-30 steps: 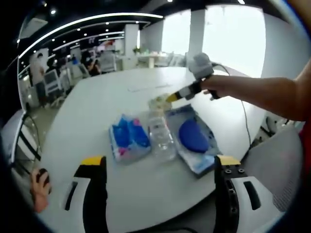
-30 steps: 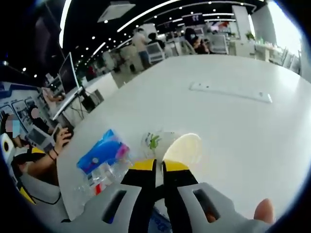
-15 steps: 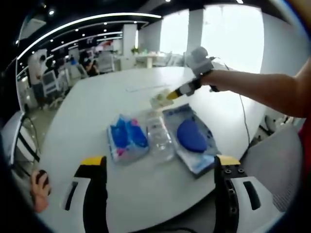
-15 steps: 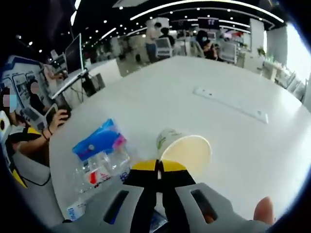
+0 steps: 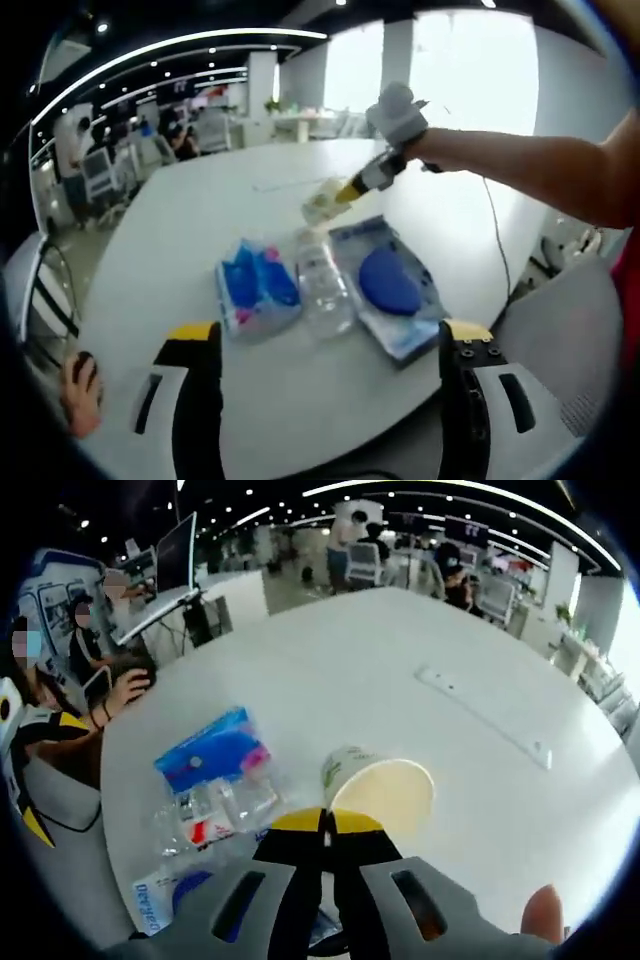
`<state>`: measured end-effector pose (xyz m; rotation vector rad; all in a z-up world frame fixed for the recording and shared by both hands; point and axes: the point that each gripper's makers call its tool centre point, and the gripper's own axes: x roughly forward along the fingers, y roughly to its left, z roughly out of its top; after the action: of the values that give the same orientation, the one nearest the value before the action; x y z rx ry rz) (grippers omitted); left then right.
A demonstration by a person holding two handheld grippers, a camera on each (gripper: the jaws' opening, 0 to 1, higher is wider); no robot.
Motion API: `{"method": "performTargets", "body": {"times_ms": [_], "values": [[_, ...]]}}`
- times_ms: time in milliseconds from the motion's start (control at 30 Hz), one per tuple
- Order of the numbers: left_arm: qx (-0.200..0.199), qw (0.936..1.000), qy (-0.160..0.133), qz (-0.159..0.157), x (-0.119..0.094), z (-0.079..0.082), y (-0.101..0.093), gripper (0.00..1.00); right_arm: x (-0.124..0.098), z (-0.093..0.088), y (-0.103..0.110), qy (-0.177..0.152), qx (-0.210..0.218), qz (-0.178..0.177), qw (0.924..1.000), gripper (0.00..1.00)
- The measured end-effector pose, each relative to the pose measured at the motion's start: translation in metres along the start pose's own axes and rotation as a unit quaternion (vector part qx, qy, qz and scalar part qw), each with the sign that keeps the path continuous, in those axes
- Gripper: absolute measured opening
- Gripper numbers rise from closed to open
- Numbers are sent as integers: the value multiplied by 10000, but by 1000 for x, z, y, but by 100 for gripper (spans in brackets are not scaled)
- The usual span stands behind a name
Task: Arrange the tabletop items into an orderly group along one side of the table until the central work area is clear of visible clutter.
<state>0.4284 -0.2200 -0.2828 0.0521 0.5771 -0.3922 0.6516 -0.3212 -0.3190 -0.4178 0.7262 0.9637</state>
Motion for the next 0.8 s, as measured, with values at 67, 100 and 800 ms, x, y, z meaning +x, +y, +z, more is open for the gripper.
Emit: {"method": "performTargets", "body": {"times_ms": [67, 100, 800], "values": [[2, 10000, -6, -6, 0, 0, 0, 87, 0, 3, 1, 49, -88, 22, 9999, 2], [-2, 10000, -15, -14, 0, 1, 0, 87, -1, 5, 2, 68, -113, 30, 9999, 2], [-13, 9999, -57, -147, 1, 3, -5, 86, 12, 34, 12, 574, -894, 188, 9942, 2]]}}
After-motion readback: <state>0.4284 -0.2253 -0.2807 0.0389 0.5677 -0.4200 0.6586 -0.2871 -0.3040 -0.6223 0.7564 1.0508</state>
